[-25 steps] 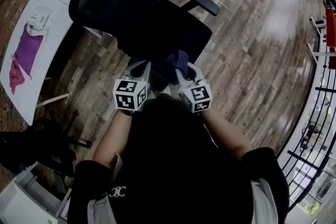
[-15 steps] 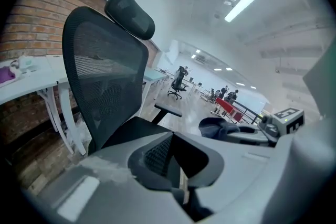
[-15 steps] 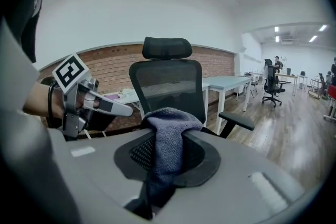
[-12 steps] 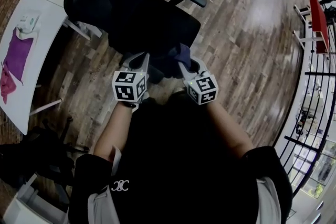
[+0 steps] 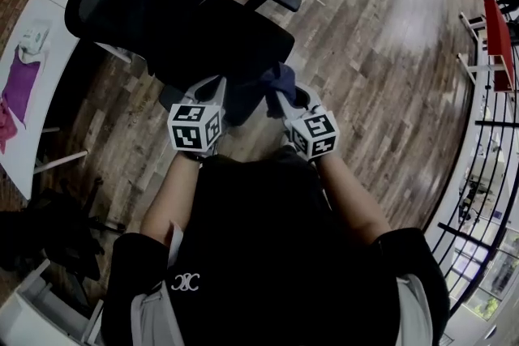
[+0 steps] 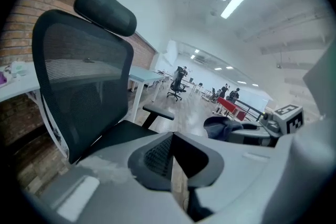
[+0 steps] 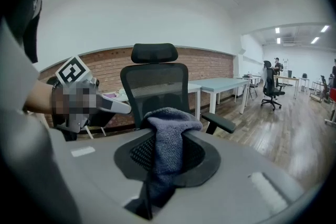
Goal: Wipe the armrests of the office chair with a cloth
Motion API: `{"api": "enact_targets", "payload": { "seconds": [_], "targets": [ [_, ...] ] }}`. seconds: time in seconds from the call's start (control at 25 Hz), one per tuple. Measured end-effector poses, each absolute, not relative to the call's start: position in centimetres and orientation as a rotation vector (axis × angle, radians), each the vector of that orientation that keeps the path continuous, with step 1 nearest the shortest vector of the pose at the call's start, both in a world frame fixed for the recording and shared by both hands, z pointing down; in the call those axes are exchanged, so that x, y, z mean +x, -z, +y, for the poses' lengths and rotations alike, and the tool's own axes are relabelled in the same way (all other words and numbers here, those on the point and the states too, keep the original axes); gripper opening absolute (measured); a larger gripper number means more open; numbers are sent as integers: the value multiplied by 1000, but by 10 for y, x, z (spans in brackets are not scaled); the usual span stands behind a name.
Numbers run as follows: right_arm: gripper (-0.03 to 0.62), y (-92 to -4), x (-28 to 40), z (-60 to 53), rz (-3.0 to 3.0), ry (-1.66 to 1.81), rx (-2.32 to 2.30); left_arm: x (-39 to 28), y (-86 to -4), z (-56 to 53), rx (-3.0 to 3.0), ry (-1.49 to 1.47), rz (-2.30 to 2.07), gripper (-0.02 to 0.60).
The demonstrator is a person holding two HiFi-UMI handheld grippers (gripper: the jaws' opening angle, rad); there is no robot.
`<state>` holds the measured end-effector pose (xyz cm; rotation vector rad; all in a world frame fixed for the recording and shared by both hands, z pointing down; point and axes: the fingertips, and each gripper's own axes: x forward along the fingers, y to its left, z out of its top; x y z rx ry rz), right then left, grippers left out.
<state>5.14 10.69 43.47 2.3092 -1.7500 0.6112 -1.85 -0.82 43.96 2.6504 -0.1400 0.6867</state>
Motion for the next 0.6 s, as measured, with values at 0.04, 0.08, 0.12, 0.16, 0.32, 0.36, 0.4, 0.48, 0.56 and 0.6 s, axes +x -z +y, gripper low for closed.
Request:
{"api": "enact_targets", "payload": {
  "seconds": [0.04, 0.08, 0.12, 0.16, 0.32, 0.36, 0.4, 0.48, 0.56, 0.6],
  "targets": [
    [71, -435, 62, 116, -1771, -593, 2286, -8, -438, 1, 2671, -695, -155, 6],
    [71, -434, 74, 125, -1793, -574, 2259, 4, -437, 9, 2693, -704, -175, 6],
    [71, -432, 85, 134, -1816, -557, 2229, 16, -437, 15, 2711, -713, -199, 6],
    [71, -431, 97, 144, -1841, -545, 2199, 27, -436, 23, 2720, -717, -227, 6],
    [71, -422, 146, 194, -1917, -519, 2119, 65, -423, 57, 2713, -686, -345, 6],
    [71, -420, 158, 207, -1925, -516, 2102, 74, -418, 67, 2710, -663, -374, 6],
    [71, -420, 168, 219, -1933, -514, 2083, 82, -412, 76, 2703, -640, -402, 6],
    [71, -419, 186, 235, -1951, -509, 2039, 94, -406, 92, 2694, -612, -439, 6],
    [71, -419, 199, 243, -1971, -506, 1999, 102, -406, 107, 2695, -619, -451, 6],
    [71, -421, 205, 246, -1978, -508, 1984, 105, -408, 113, 2692, -627, -456, 6]
  ]
}}
